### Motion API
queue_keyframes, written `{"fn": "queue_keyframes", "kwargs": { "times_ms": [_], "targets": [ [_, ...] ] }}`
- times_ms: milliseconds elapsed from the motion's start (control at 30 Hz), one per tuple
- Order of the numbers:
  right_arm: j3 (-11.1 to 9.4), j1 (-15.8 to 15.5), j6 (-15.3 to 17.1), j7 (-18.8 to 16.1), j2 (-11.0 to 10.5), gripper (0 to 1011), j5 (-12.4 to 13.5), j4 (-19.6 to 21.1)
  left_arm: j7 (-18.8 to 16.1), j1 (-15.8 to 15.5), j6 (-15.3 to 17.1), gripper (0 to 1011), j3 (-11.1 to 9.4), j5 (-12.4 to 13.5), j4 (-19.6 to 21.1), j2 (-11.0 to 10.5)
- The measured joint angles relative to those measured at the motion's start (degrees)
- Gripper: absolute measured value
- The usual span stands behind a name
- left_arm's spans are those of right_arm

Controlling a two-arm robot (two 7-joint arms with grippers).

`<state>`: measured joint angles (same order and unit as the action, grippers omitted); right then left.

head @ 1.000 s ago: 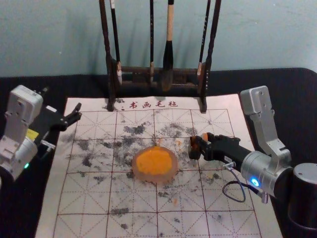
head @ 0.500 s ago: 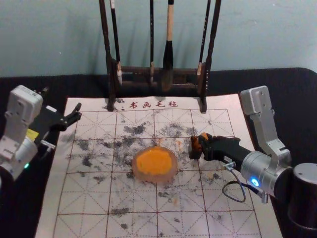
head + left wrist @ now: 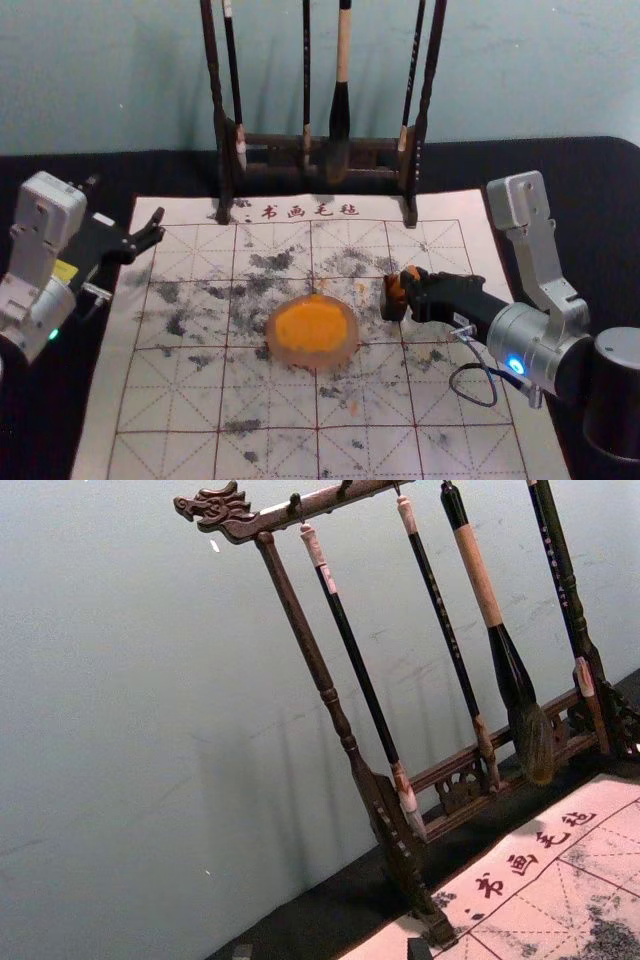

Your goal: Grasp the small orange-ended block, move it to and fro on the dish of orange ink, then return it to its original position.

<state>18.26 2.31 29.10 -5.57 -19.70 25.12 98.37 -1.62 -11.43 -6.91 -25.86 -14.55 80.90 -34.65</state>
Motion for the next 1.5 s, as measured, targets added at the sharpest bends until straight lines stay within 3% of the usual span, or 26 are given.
{"fn": "queue_keyframes", "kwargs": {
  "times_ms": [533, 700, 833, 967, 1133, 1167, 1400, 1500],
  "targets": [
    [-1.61, -0.29, 1.90, -3.86, -2.89, 104, -2.61, 5.15, 0.00, 0.00, 0.00, 1001, 0.00, 0.00, 0.00, 0.00],
    [-2.66, 0.27, 1.26, -7.70, -5.41, 104, -2.53, 6.67, 0.00, 0.00, 0.00, 1001, 0.00, 0.00, 0.00, 0.00],
    [-2.37, 1.72, -0.14, -10.68, -7.07, 104, -2.10, 6.42, 0.00, 0.00, 0.00, 1001, 0.00, 0.00, 0.00, 0.00],
    [-0.84, 4.28, -1.58, -14.69, -9.05, 104, -1.63, 4.92, 0.00, 0.00, 0.00, 1001, 0.00, 0.00, 0.00, 0.00],
    [3.49, 9.69, -3.60, -22.58, -11.91, 104, -1.34, 0.83, 0.00, 0.00, 0.00, 1001, 0.00, 0.00, 0.00, 0.00],
    [3.49, 9.69, -3.60, -22.58, -11.91, 104, -1.34, 0.83, 0.00, 0.00, 0.00, 1001, 0.00, 0.00, 0.00, 0.00],
    [9.95, 16.38, -7.29, -32.16, -13.83, 104, -2.42, -5.03, 0.00, 0.00, 0.00, 1001, 0.00, 0.00, 0.00, 0.00],
    [11.60, 18.00, -8.08, -33.93, -13.99, 104, -2.94, -6.47, 0.00, 0.00, 0.00, 1001, 0.00, 0.00, 0.00, 0.00]
  ]
}}
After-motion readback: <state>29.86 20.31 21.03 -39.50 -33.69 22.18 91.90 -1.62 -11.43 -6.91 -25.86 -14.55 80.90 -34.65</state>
